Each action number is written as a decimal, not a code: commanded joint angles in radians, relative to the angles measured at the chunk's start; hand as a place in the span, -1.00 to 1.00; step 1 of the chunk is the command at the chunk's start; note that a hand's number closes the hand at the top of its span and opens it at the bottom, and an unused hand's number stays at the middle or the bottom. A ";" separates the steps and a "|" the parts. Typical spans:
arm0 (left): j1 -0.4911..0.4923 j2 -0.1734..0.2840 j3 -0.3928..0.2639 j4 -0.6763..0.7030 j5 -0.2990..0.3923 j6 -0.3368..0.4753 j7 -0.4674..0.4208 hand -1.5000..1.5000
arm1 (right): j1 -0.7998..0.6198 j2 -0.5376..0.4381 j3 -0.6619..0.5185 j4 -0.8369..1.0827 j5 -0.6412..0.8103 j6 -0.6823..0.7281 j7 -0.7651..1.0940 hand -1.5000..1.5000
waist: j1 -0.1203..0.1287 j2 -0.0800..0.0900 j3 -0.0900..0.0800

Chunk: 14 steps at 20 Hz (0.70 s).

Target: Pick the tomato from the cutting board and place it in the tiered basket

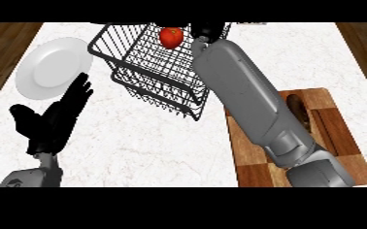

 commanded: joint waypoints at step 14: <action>0.033 -0.007 0.027 0.051 -0.026 0.008 -0.073 0.00 | 0.405 -0.363 -0.251 -0.531 -0.160 0.117 -0.025 -1.00 | -0.044 -0.008 0.000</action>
